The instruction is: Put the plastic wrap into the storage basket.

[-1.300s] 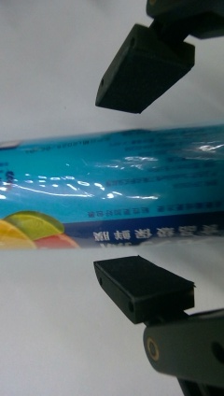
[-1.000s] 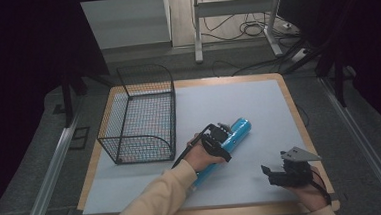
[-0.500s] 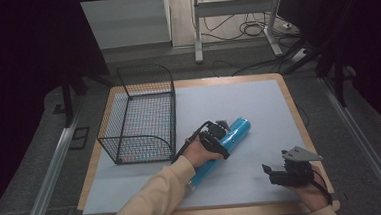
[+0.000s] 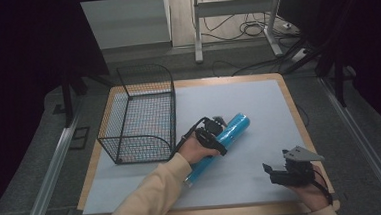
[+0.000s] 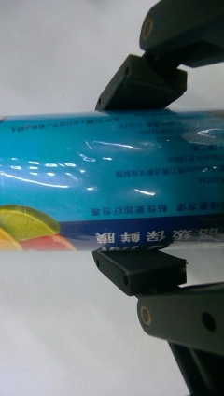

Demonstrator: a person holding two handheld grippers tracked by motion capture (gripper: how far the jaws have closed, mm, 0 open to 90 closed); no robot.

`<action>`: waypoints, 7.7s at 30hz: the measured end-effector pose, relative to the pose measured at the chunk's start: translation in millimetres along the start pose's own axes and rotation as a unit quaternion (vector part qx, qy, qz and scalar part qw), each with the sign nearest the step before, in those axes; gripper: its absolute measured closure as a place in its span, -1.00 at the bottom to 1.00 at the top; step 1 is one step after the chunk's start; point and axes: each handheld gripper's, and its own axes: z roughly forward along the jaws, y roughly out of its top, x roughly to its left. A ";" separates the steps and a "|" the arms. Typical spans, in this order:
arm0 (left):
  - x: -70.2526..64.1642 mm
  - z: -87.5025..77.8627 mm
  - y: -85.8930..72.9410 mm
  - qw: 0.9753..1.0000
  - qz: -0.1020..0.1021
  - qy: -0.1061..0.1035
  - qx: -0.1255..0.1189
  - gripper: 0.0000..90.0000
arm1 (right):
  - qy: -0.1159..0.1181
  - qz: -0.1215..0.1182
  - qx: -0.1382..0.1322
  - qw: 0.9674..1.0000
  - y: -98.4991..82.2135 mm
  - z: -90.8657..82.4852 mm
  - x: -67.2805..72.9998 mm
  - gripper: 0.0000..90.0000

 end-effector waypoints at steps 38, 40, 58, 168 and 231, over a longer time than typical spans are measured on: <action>-3.8 -52.4 26.4 0.999 0.036 0.015 -0.031 -0.29 | -0.001 0.002 -0.001 1.000 -0.2 -0.8 -2.2 -0.66; -5.2 -54.3 29.9 0.999 0.037 0.017 -0.032 -0.29 | -0.001 0.002 -0.001 1.000 0.0 -0.9 -2.1 -0.66; -7.7 -88.7 55.4 0.996 0.050 0.032 -0.063 -0.29 | -0.003 0.005 0.000 1.000 -0.9 -0.7 -5.0 -0.66; 141.3 -142.5 43.2 0.983 -0.065 0.141 -0.099 -0.29 | -0.003 0.003 0.002 1.000 -3.6 2.6 -6.7 -0.66; 201.2 -97.2 9.6 0.975 -0.107 0.191 -0.043 -0.29 | -0.007 0.005 0.010 1.000 -5.7 4.1 -7.2 -0.66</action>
